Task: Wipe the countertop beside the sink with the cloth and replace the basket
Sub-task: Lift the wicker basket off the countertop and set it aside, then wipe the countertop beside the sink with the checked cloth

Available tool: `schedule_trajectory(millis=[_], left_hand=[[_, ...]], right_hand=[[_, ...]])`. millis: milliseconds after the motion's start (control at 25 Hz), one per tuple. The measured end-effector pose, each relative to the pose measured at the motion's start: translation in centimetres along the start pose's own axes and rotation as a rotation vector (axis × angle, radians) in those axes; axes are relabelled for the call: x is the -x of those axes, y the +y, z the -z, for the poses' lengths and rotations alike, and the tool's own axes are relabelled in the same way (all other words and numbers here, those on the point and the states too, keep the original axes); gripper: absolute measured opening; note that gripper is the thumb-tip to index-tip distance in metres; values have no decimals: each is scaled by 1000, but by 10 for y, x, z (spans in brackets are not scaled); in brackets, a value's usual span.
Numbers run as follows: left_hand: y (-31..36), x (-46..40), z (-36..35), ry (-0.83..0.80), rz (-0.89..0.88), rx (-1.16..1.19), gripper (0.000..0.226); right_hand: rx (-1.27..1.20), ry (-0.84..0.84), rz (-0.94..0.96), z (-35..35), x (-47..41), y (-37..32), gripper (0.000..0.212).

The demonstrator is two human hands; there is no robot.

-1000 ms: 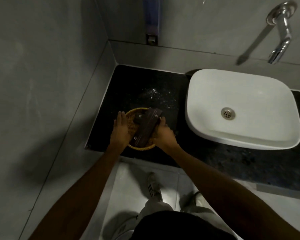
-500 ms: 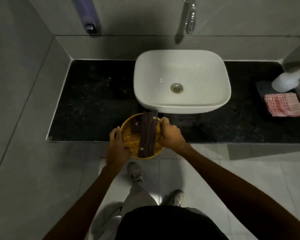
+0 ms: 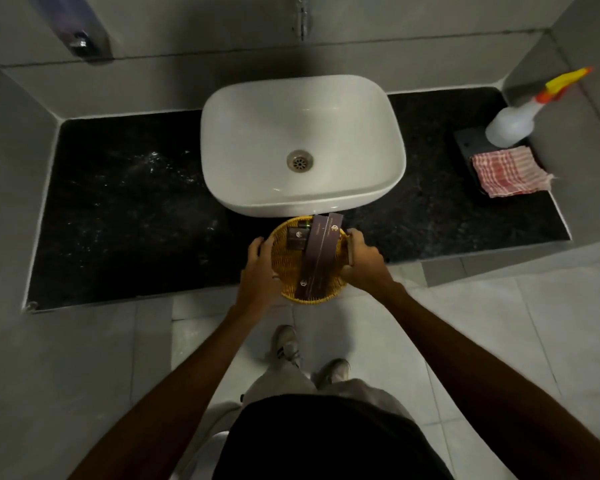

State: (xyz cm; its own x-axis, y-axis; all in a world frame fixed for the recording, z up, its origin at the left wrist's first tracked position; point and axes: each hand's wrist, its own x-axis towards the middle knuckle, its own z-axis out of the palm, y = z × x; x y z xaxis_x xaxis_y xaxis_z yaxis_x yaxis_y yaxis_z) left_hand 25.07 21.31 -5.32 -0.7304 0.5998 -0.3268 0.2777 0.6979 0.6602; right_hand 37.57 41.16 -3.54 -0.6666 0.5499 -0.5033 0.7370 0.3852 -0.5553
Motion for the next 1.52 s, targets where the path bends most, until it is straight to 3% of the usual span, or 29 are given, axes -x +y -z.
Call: schedule_trajectory(millis=[120, 240, 320, 400, 480, 560, 640, 760, 880, 960, 1080, 1200, 1360, 1440, 1520], left_hand=[[15, -6, -8, 113, -120, -229, 71], [65, -18, -33, 179, -503, -337, 55], [120, -42, -62, 107, -686, -301, 53], [180, -69, -103, -4, -760, -275, 56], [244, -104, -152, -179, -725, -257, 63], [302, -146, -198, -339, -570, -235, 70], [356, -191, -242, -404, -455, -243, 73], [410, -248, -293, -452, -397, -378, 81], [431, -285, -325, -425, -335, -548, 94], [434, -298, -335, -404, -289, -672, 101], [444, -318, -338, -422, -184, -719, 80], [454, -328, -325, -512, -114, -466, 43], [442, -316, -264, -578, 85, 440, 38], [424, -305, -219, -560, 169, 680, 26], [404, -292, -168, -476, 184, 813, 19]], right_hand=[[-91, -40, 18, 16, 5, 15, 104], [-113, 195, -3, 54, 7, 56, 88], [-57, 382, -57, 95, -9, 92, 77], [-39, 481, -150, 143, -33, 132, 73], [-53, 553, -227, 198, -66, 173, 71], [-48, 584, -274, 246, -100, 211, 70], [11, 564, -247, 287, -134, 247, 66], [100, 530, -189, 324, -176, 280, 54], [251, 400, -301, 337, -206, 295, 73], [274, 371, -348, 338, -218, 304, 70], [188, 274, -356, 351, -228, 310, 54], [44, 177, -377, 370, -226, 302, 54], [-640, 160, -252, 393, -207, 274, 31], [-925, 90, -168, 394, -196, 238, 40], [-1060, -5, -91, 384, -192, 188, 47]])
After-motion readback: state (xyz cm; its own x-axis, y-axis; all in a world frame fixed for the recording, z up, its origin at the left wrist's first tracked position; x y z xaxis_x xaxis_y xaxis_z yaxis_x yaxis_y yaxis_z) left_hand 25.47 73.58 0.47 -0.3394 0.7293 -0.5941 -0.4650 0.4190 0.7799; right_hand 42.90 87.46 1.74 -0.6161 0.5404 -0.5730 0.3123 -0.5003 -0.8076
